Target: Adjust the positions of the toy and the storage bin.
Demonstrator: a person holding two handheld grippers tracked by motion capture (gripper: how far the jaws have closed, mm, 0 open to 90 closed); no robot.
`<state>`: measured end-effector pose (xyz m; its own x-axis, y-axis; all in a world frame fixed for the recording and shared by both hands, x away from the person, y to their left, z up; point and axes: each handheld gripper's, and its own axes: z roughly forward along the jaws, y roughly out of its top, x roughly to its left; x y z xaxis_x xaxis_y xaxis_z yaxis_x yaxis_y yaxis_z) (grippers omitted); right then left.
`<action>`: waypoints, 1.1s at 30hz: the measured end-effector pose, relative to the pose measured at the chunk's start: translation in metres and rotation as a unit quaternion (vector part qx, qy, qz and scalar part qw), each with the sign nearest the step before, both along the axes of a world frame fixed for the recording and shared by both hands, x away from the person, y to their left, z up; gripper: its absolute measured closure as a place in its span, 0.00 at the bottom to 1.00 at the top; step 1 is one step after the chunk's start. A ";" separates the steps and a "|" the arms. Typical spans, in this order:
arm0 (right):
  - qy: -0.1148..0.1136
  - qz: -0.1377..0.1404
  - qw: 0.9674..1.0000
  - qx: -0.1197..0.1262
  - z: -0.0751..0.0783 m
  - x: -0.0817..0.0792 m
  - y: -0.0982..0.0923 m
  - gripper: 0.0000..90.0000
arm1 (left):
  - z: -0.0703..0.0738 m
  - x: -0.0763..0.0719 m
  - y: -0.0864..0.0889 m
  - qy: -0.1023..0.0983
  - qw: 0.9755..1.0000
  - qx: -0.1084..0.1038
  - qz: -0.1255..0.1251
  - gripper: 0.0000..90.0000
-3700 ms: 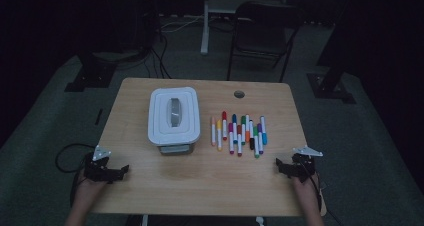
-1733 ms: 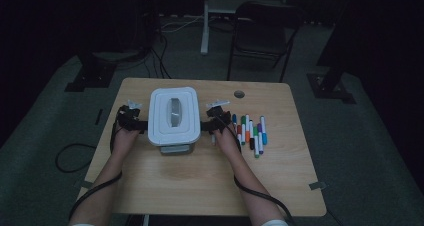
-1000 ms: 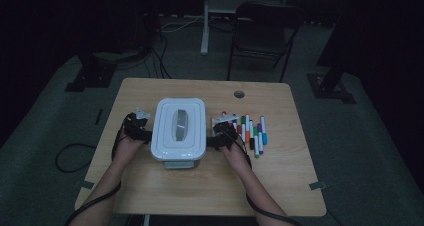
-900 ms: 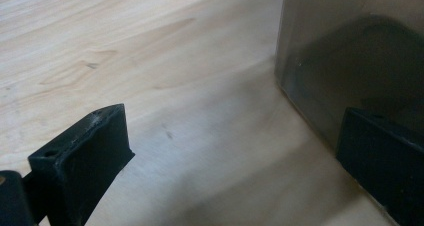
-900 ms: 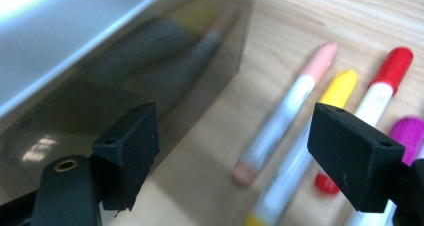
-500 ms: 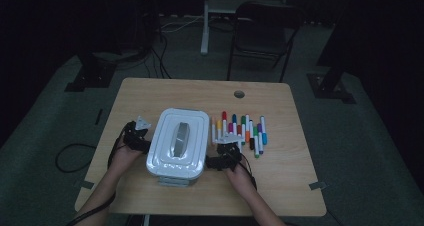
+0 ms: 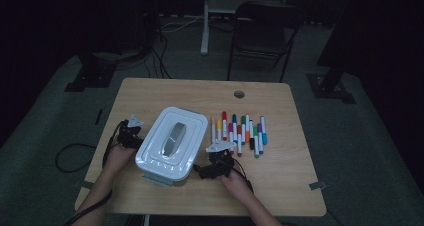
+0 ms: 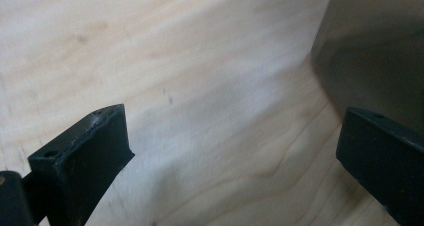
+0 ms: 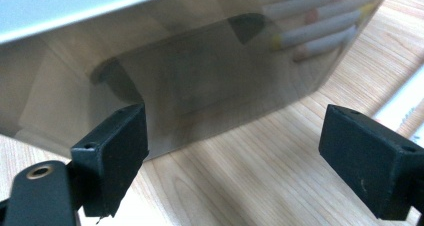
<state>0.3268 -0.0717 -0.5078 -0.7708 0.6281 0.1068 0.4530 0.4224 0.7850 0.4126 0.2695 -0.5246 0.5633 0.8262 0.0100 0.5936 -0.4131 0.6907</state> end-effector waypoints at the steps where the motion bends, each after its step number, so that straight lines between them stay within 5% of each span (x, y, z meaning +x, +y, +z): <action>1: 0.001 -0.001 1.000 0.000 0.000 0.000 0.000 0.13 | -0.002 -0.001 0.001 0.007 1.000 0.002 -0.002 0.02; 5: 0.009 -0.017 1.000 0.011 -0.003 0.000 -0.009 0.13 | -0.007 -0.007 0.006 0.020 1.000 -0.004 0.000 0.02; 10: 0.014 -0.031 0.999 0.018 -0.006 -0.001 -0.019 0.13 | -0.006 -0.015 0.018 0.001 1.000 -0.008 0.017 0.02; 23: -0.001 0.016 1.000 -0.005 -0.010 -0.002 0.016 0.13 | -0.003 -0.025 0.043 0.003 0.999 -0.003 0.035 0.02; 26: -0.003 0.013 1.000 -0.006 -0.009 -0.003 0.005 0.13 | -0.006 -0.036 0.055 0.010 0.999 -0.008 0.043 0.02; 33: -0.006 -0.022 1.000 -0.019 -0.009 -0.012 -0.054 0.14 | -0.007 -0.064 0.069 0.021 0.999 -0.018 0.045 0.02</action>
<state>0.3145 -0.1254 -0.5164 -0.7439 0.6644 0.0729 0.4621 0.4324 0.7742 0.3487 0.3389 -0.5316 0.4856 0.8731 -0.0422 0.6565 -0.3325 0.6771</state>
